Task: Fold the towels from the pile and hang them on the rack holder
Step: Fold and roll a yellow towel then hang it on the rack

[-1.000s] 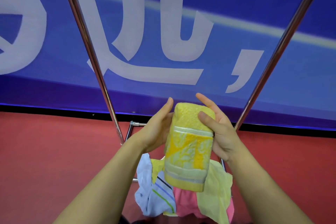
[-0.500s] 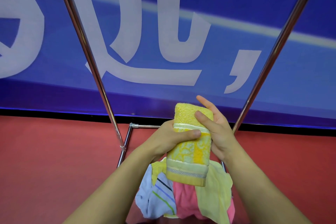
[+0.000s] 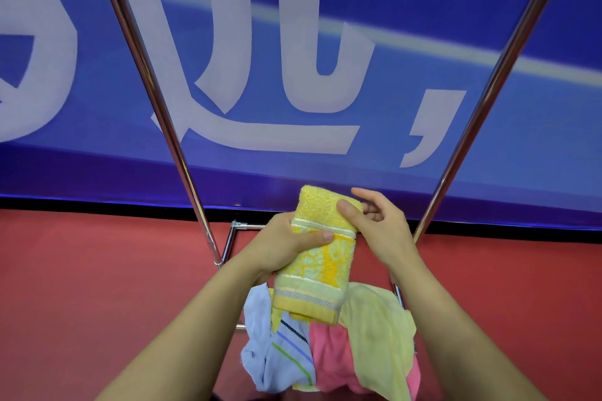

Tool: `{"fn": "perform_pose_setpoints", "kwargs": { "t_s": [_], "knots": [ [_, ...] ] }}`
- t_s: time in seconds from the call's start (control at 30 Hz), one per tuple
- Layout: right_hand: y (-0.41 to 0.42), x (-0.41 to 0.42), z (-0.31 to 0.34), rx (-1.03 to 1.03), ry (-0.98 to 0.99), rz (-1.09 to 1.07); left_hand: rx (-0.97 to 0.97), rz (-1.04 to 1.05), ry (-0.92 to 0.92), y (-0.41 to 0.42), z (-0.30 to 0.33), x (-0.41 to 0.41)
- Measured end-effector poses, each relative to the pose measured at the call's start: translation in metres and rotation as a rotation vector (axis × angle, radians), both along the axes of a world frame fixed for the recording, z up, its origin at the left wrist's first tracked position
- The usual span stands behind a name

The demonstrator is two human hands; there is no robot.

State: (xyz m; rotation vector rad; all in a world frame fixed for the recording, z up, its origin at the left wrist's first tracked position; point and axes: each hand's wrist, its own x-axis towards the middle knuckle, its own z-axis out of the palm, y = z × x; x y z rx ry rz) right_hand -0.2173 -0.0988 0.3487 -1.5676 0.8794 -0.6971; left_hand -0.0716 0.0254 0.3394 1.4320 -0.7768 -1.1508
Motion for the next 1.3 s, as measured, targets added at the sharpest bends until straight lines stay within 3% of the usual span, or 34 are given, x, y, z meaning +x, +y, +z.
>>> {"fn": "perform_pose_setpoints", "kwargs": {
  "t_s": [0.17,0.4,0.63,0.83,0.97,1.1,1.17,1.3],
  "knots": [
    [-0.001,-0.001,-0.002,0.157,-0.028,0.236,0.0,-0.128,0.02,0.004,0.002,-0.003],
    [0.003,0.001,0.0,0.197,-0.182,0.087,-0.017,-0.09,0.059,0.001,0.001,-0.014],
    [-0.001,-0.001,0.004,0.214,-0.2,-0.022,-0.046,-0.188,0.014,0.0,0.003,-0.025],
    [-0.004,-0.003,0.001,0.218,-0.2,-0.042,-0.052,-0.274,0.083,-0.002,0.001,-0.023],
    [-0.006,0.0,-0.004,0.217,-0.183,-0.043,-0.034,-0.183,0.0,-0.004,-0.005,-0.023],
    [0.002,0.007,-0.01,-0.019,-0.079,-0.168,-0.019,0.192,-0.234,-0.01,-0.017,-0.016],
    [0.012,0.013,-0.012,-0.014,-0.078,-0.112,-0.028,0.346,-0.381,-0.011,-0.016,-0.016],
    [0.03,0.027,-0.013,0.135,-0.121,0.085,-0.141,0.245,-0.43,-0.017,-0.014,-0.02]
  ]
}}
